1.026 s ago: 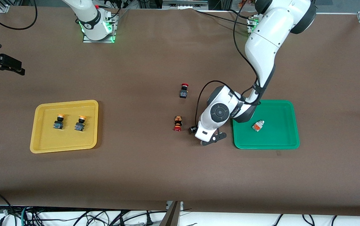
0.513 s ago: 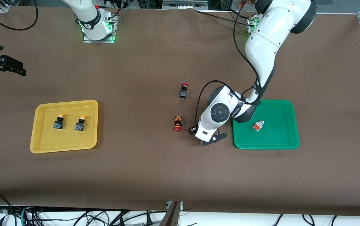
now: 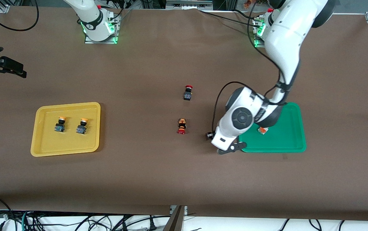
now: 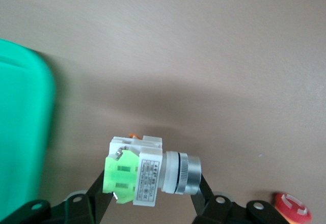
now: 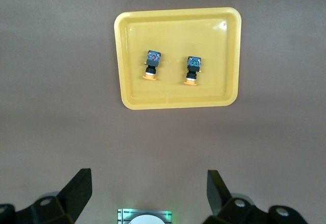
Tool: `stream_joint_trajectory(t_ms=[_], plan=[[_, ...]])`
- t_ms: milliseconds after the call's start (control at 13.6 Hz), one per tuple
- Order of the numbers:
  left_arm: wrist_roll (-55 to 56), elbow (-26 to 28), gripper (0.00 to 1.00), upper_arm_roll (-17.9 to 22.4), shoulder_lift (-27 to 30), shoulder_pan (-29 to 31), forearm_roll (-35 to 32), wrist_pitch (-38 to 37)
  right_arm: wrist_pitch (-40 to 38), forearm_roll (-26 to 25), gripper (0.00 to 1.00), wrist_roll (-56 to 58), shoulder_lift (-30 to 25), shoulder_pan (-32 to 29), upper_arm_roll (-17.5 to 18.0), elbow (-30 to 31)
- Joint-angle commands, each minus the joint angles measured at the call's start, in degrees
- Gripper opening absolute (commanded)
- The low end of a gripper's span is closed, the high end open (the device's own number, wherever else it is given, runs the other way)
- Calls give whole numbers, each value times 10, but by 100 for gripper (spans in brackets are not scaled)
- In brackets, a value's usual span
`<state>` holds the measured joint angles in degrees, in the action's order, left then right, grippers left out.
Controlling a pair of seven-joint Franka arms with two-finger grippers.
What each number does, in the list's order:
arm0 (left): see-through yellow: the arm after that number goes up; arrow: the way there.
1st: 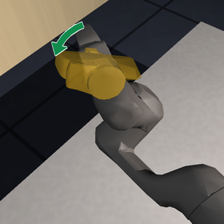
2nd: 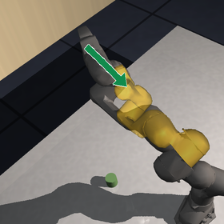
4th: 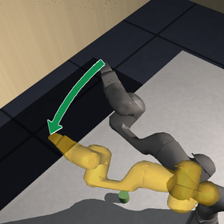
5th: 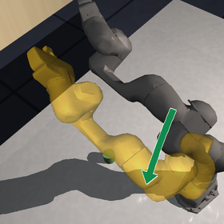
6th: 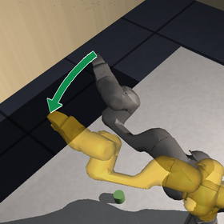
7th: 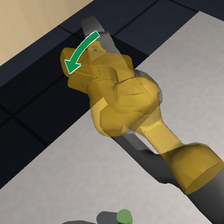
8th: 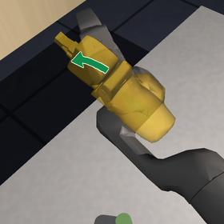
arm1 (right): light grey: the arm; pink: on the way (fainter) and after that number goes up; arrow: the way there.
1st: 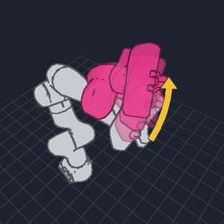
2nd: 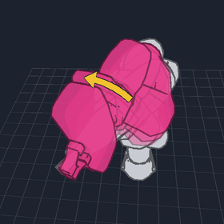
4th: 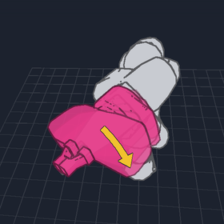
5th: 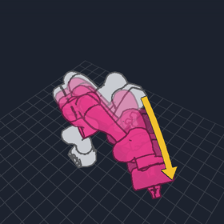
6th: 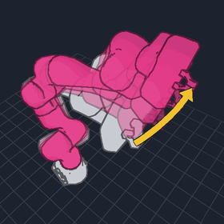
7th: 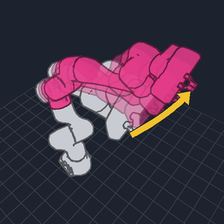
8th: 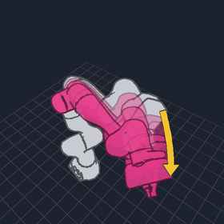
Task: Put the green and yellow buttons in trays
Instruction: 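Carry the green button into the green tray with the left gripper and release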
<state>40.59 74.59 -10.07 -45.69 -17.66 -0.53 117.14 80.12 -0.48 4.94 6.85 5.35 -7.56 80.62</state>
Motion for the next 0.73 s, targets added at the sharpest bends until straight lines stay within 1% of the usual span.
stream_joint_trajectory(t_ms=[0, 73, 147, 220, 293, 366, 440, 586, 660], plan=[[-109, 59, 6, -5, 84, 47, -12, -63, 0, -5, 100, -3, -2, -3, 7, -1], [-160, 70, 9, -5, 103, 63, -12, -97, -1, -5, 100, -4, -2, -3, 7, -1], [-196, 84, 6, -5, 117, 81, -12, -126, 0, -5, 100, -4, -2, -3, 7, -1], [-222, 116, 0, -5, 133, 105, -13, -129, -1, -5, 100, -4, -2, -3, 7, -1], [-263, 149, 0, -5, 148, 129, -13, -123, -1, -5, 100, -4, -2, -2, 7, -1], [-309, 171, 0, -3, 153, 152, -14, -105, -1, -5, 100, -4, -2, -3, 7, -1], [-360, 188, 0, -3, 152, 190, -17, -82, 0, -5, 100, -4, -2, -3, 7, -1], [-465, 220, 1, -6, 126, 257, -21, -15, 1, -4, 100, -4, -2, -3, 7, -2], [-496, 229, 1, -6, 112, 267, -21, 5, 1, -4, 100, -4, -2, -2, 7, -1]])
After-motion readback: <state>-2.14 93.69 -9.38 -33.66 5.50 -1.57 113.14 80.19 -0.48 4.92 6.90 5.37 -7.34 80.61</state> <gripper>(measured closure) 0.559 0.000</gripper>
